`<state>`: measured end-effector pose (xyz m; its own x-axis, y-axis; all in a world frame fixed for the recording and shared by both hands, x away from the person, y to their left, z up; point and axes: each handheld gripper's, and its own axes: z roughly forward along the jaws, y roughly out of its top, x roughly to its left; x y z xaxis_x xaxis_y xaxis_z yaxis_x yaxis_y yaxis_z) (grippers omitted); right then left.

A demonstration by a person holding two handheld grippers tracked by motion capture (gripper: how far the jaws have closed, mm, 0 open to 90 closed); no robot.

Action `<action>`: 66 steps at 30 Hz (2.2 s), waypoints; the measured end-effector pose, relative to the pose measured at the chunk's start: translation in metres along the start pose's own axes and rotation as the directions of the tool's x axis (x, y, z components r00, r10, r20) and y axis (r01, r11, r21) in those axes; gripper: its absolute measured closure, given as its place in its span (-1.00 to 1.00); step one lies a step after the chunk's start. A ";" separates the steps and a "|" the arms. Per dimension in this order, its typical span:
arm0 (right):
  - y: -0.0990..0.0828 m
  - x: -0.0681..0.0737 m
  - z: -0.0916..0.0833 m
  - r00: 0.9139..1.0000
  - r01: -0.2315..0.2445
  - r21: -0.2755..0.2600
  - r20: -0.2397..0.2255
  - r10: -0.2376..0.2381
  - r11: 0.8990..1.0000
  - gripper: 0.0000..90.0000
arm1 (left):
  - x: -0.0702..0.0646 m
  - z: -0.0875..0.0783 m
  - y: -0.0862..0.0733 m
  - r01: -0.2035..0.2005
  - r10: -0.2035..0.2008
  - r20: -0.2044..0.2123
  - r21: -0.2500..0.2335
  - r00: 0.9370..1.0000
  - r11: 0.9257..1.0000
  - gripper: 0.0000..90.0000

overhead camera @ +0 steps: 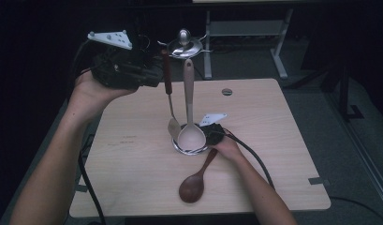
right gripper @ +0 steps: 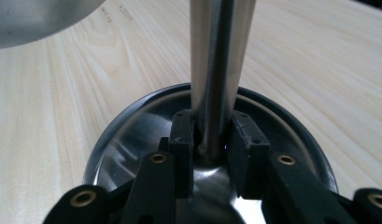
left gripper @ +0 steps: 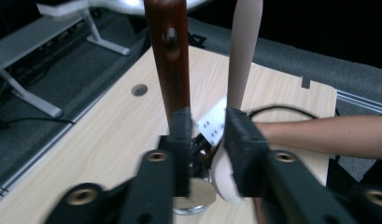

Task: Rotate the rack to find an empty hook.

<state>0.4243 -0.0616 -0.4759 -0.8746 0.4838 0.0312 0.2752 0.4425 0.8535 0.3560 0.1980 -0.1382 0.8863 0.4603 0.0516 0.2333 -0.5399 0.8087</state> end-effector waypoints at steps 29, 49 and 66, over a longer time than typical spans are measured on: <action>0.000 -0.001 0.000 1.000 -0.004 0.001 -0.008 0.004 1.000 0.61 | 0.002 0.009 0.052 -0.021 0.022 -0.028 0.042 0.999 0.999 1.00; 0.000 0.000 0.000 1.000 -0.002 0.000 -0.004 0.002 1.000 0.61 | 0.027 0.016 0.052 0.012 -0.006 -0.102 0.056 0.995 0.998 1.00; 0.000 0.000 0.000 1.000 0.003 0.001 -0.002 -0.003 1.000 0.61 | 0.045 0.028 0.058 0.024 -0.018 -0.141 0.044 0.990 0.999 1.00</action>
<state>0.4240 -0.0618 -0.4757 -0.8763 0.4808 0.0299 0.2732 0.4449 0.8529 0.4210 0.1679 -0.1058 0.8168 0.5646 0.1190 0.2724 -0.5592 0.7830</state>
